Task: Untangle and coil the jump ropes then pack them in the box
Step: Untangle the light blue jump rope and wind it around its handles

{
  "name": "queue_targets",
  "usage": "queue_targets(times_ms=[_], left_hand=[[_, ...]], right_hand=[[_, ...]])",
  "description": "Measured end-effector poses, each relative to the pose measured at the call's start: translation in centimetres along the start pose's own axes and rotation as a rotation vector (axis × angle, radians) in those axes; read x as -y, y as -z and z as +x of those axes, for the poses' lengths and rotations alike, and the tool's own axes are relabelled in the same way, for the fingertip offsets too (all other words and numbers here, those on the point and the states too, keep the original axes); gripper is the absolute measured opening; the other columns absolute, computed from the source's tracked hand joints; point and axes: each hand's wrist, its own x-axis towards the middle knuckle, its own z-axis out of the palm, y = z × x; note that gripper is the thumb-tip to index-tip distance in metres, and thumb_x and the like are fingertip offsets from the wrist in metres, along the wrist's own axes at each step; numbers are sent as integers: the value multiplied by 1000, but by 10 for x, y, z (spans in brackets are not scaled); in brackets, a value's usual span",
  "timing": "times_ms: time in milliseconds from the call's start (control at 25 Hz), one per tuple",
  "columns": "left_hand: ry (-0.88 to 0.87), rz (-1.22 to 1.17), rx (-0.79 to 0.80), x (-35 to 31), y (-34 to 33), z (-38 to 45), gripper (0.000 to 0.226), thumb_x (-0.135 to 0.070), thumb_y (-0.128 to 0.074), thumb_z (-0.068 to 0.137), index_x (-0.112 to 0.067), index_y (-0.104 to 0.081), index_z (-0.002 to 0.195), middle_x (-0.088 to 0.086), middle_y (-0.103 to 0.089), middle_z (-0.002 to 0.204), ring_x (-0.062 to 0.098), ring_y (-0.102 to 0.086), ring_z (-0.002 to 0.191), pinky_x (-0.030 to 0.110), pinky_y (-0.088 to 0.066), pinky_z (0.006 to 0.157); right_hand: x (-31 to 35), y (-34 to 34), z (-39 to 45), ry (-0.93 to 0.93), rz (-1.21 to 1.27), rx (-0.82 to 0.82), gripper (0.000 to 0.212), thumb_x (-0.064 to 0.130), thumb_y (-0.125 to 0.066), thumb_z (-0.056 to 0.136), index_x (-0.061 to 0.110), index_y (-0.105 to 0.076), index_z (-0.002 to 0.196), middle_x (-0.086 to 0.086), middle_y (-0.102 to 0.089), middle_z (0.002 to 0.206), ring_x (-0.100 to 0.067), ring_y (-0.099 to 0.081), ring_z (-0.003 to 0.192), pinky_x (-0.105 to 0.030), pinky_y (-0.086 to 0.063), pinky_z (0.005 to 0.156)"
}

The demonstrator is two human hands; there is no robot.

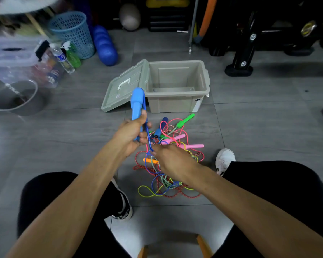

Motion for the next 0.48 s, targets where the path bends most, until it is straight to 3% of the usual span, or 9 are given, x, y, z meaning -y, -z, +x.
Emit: queue_targets(times_ms=[80,160,280,360,440,480], left_hand=[[-15,186,-82,4,4,5,35,-45,-60,91,-16,-46,77,4,-47,66,7,-26,33,15,-22,39],[-63,474,-155,8,6,8,49,-61,-54,87,-13,-48,78,4,-41,61,10,-27,32,17,-23,40],[-115,865,-77,16,1,2,64,-69,-31,90,-9,-52,85,2,-43,55,17,-40,38,20,-31,42],[-126,1045,20,21,-12,-11,65,-60,-15,97,-10,-55,88,7,-53,62,26,-53,57,29,-42,61],[-123,1157,98,27,-26,-24,72,-53,-4,100,-7,-59,112,24,-64,88,34,-61,85,37,-43,86],[-103,1159,126,28,-30,-28,73,-53,-1,99,-8,-54,125,28,-62,100,36,-60,95,37,-41,89]], right_hand=[[-4,9,-3,67,-55,50,4,12,-43,89,13,-46,88,-11,-58,92,-38,-59,87,-37,-40,60],[-13,22,-9,97,-63,73,10,19,-44,90,15,-44,81,-7,-55,85,-34,-57,83,-43,-49,66],[-25,43,-17,144,-6,8,15,25,-44,94,16,-49,84,-1,-55,84,-26,-55,82,-41,-47,71],[-31,58,-16,162,6,-73,23,30,-43,93,15,-58,85,-1,-57,83,-24,-56,83,-39,-46,71],[-44,72,-12,147,81,-153,28,33,-47,89,13,-66,84,1,-58,78,-21,-56,77,-32,-42,68],[-53,78,-9,125,131,-195,26,32,-54,88,12,-69,84,2,-59,75,-19,-57,75,-29,-40,68]])
